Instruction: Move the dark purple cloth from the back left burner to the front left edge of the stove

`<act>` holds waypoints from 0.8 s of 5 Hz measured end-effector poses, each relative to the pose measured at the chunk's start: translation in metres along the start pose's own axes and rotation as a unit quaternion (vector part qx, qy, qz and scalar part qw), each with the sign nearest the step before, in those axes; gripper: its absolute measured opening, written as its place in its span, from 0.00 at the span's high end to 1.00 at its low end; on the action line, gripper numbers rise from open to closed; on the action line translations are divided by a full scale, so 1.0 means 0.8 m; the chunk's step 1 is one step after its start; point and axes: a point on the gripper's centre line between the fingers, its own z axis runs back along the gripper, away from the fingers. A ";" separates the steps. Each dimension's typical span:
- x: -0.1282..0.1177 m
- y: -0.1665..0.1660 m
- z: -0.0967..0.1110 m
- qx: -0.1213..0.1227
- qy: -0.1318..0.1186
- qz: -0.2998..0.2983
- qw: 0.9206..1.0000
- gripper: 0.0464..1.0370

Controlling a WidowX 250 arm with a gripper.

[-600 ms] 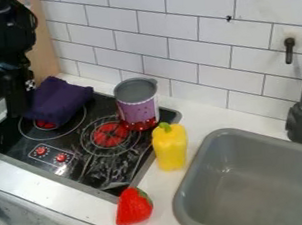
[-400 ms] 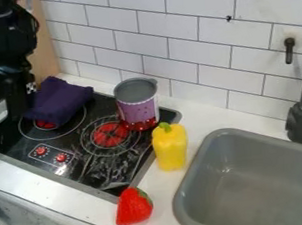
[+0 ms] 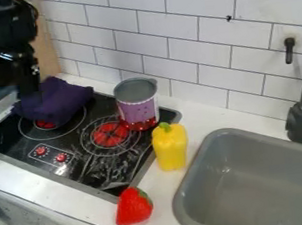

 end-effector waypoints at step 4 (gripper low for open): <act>0.075 0.098 -0.048 -0.004 -0.016 0.026 1.000 0.04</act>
